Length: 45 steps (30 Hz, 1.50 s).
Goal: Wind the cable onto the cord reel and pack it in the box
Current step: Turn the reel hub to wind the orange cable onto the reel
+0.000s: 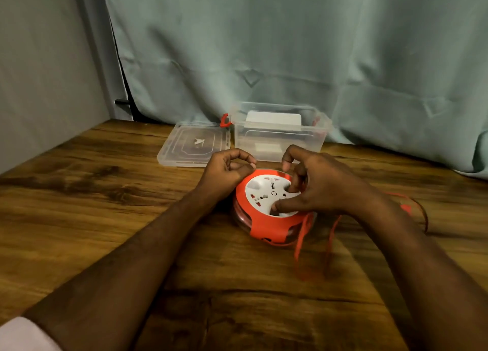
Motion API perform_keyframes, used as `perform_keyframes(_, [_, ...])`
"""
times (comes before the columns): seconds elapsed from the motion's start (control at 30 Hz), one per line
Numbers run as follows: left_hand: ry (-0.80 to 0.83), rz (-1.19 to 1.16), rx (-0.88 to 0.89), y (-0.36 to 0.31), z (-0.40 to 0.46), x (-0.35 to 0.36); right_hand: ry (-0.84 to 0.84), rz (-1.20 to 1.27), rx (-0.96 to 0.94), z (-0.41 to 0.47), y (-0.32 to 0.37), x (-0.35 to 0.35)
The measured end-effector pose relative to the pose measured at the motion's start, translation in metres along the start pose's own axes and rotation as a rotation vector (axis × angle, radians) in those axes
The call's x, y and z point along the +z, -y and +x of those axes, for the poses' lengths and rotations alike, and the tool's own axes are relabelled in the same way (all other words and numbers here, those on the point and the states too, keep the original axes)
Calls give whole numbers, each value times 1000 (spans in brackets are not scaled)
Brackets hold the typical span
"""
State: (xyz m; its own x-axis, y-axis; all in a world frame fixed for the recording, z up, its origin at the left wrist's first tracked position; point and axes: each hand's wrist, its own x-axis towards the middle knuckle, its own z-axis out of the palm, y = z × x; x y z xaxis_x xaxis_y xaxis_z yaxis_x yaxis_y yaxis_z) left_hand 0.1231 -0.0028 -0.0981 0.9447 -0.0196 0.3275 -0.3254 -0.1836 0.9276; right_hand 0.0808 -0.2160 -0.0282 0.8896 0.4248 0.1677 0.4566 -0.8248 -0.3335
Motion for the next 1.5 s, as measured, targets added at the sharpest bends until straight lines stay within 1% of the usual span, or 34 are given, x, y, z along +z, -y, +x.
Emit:
perform_keyframes(0.2, [0, -10, 15, 1, 0, 0, -56, -105, -1, 3, 2, 8])
perform_keyframes(0.3, [-31, -14, 13, 1, 1, 0, -123, -129, -25, 4, 6, 17])
perform_keyframes(0.43, [-46, -20, 12, 0, 0, 0, -200, -124, -2, 9, 10, 29])
perform_keyframes(0.6, [-43, -22, 4, 1, 1, 0, -248, -98, 27, 14, 16, 43])
perform_keyframes(0.67, [-37, -34, 3, 1, 1, -1, -236, -82, -17, 14, 16, 40])
perform_keyframes(0.77, [-30, -35, -10, 1, 1, -1, -153, -29, -99, 12, 9, 21])
perform_keyframes(0.87, [-29, -35, -26, 1, 2, 0, 15, 106, -146, 11, -10, 5])
perform_keyframes(0.93, [-22, -37, -34, 0, 1, -1, 109, 112, -142, 9, -20, 2])
perform_keyframes(0.97, [-15, -36, -38, 0, 1, -1, 127, 120, -133, 9, -23, 3])
perform_keyframes(1.2, [-18, -34, -33, -2, -1, 0, 81, 156, -96, 7, -22, 1])
perform_keyframes(1.37, [-32, -13, -19, -1, 0, 0, -14, 81, -56, 3, -11, 6])
perform_keyframes(1.5, [-60, -28, -27, 1, 1, 0, -37, 45, -8, 3, -4, 12])
